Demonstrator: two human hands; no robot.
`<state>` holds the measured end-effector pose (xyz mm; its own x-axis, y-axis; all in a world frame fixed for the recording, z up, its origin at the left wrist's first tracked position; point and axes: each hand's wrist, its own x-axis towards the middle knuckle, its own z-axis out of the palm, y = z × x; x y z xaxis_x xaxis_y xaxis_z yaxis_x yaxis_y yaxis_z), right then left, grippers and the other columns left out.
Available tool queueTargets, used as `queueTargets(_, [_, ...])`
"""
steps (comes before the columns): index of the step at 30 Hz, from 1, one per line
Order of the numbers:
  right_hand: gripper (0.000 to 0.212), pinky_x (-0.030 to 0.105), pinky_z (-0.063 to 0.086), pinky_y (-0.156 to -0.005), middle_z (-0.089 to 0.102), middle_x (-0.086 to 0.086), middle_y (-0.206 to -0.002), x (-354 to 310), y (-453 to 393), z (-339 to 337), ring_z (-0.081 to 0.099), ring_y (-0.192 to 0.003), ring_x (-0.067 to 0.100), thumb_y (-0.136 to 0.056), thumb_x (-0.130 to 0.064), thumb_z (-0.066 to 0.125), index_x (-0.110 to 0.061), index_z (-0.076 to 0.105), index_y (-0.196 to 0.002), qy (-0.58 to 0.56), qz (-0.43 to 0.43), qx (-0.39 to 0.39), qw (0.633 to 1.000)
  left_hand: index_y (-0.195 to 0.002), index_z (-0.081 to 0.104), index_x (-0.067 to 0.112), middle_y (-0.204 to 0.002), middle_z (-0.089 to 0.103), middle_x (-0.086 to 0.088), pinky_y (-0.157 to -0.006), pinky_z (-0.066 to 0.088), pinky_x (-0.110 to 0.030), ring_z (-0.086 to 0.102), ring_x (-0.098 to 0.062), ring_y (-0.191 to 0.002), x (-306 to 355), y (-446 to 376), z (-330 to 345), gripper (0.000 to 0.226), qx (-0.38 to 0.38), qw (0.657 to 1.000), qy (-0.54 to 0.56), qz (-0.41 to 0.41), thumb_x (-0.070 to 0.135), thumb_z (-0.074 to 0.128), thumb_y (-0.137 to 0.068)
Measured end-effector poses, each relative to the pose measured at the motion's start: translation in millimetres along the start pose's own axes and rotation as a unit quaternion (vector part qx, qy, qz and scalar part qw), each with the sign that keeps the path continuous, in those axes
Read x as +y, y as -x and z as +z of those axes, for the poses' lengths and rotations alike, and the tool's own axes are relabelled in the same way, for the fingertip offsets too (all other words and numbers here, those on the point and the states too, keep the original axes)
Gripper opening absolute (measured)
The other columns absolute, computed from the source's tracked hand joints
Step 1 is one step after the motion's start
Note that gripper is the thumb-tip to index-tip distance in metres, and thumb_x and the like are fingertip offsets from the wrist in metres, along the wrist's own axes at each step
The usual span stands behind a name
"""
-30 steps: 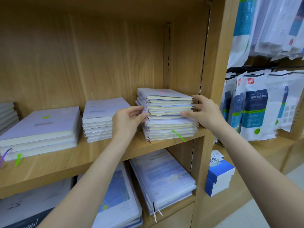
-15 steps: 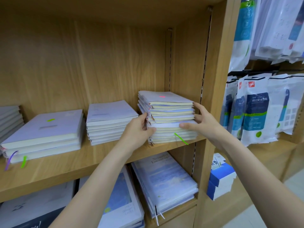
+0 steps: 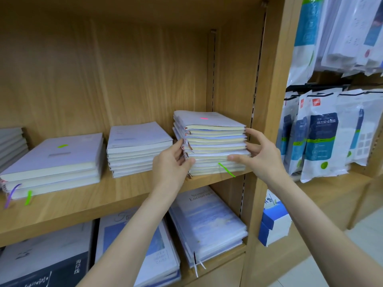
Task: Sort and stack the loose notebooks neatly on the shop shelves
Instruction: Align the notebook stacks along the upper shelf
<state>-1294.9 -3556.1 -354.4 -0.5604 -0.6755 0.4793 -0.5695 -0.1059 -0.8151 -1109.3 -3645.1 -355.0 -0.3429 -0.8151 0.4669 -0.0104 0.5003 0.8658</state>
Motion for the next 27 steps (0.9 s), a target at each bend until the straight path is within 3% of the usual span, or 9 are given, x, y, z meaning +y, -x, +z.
queueTargets(8, [0.069,-0.001,0.039,-0.077,0.062,-0.015,-0.095,-4,19,2,0.057,-0.098,-0.003,-0.068,-0.021,0.083,-0.024,0.052,-0.129,0.028,-0.055,0.088,0.994,-0.129,0.055,0.017,-0.087,0.056,0.027,-0.084,0.046,-0.009,0.059,0.007,-0.085,-4,10,2,0.055,0.03,0.999,-0.019,0.036,-0.004,0.067,-0.079])
queueTargets(10, [0.073,0.005,0.04,-0.081,0.062,-0.013,-0.102,-2,20,0,0.056,-0.103,-0.002,-0.07,-0.022,0.082,-0.025,0.046,-0.133,0.008,-0.035,0.073,0.997,-0.126,0.055,0.025,-0.082,0.056,0.028,-0.086,0.046,-0.016,0.058,0.01,-0.081,-8,7,-2,0.056,0.018,0.998,-0.037,0.043,-0.004,0.065,-0.08])
queueTargets(12, [0.08,0.018,0.044,-0.09,0.062,-0.007,-0.117,1,19,-2,0.056,-0.108,0.002,-0.073,-0.021,0.08,-0.024,0.036,-0.139,-0.046,0.006,0.032,0.998,-0.108,0.052,0.047,-0.081,0.057,0.03,-0.088,0.046,-0.022,0.059,0.011,-0.08,-10,4,-5,0.059,-0.011,0.999,-0.045,0.029,-0.003,0.066,-0.079])
queueTargets(14, [0.076,0.018,0.048,-0.088,0.061,-0.003,-0.122,3,20,0,0.06,-0.105,0.004,-0.075,-0.016,0.077,-0.017,0.037,-0.139,-0.08,0.025,0.006,0.996,-0.096,0.047,0.056,-0.088,0.061,0.026,-0.095,0.046,-0.033,0.063,-0.004,-0.092,-14,2,-4,0.057,-0.04,0.998,-0.049,0.011,0.008,0.069,-0.074])
queueTargets(16, [0.067,0.023,0.049,-0.09,0.065,0.0,-0.117,4,18,1,0.062,-0.102,0.008,-0.073,-0.014,0.078,-0.012,0.045,-0.132,-0.08,0.031,0.012,0.996,-0.107,0.048,0.055,-0.097,0.065,0.019,-0.098,0.047,-0.038,0.063,-0.013,-0.102,-15,5,-1,0.055,-0.059,0.997,-0.057,0.008,0.02,0.065,-0.067])
queueTargets(19, [0.062,0.026,0.05,-0.089,0.07,0.001,-0.108,5,15,1,0.065,-0.097,0.01,-0.07,-0.016,0.08,-0.008,0.053,-0.125,-0.056,0.028,0.021,0.998,-0.14,0.039,0.03,-0.111,0.065,0.009,-0.1,0.046,-0.039,0.06,-0.013,-0.108,-20,5,2,0.071,-0.082,0.994,-0.07,0.028,0.016,0.068,-0.077])
queueTargets(22, [0.062,0.019,0.049,-0.08,0.071,0.0,-0.104,3,13,-2,0.065,-0.091,0.009,-0.067,-0.021,0.082,-0.01,0.055,-0.122,-0.032,0.026,0.027,0.999,-0.135,0.044,0.033,-0.106,0.064,0.02,-0.099,0.045,-0.033,0.059,-0.006,-0.108,-21,3,-2,0.065,-0.083,0.994,-0.059,0.029,0.016,0.068,-0.077])
queueTargets(24, [0.071,0.016,0.046,-0.075,0.068,0.001,-0.11,-1,11,-7,0.063,-0.095,0.009,-0.068,-0.022,0.082,-0.011,0.048,-0.129,-0.036,0.032,0.011,0.999,-0.113,0.051,0.043,-0.087,0.06,0.038,-0.091,0.046,-0.021,0.057,0.011,-0.096,-18,1,-4,0.048,-0.053,0.998,-0.034,0.023,0.021,0.066,-0.072])
queueTargets(27, [0.097,0.022,0.04,-0.093,0.046,0.003,-0.142,-9,3,-12,0.049,-0.122,0.012,-0.07,-0.018,0.08,-0.015,0.02,-0.147,-0.087,0.043,-0.029,0.995,-0.107,0.042,0.04,-0.074,0.051,0.052,-0.078,0.039,-0.003,0.051,0.029,-0.081,-8,0,-3,0.051,-0.036,0.999,0.023,0.028,0.004,0.067,-0.081])
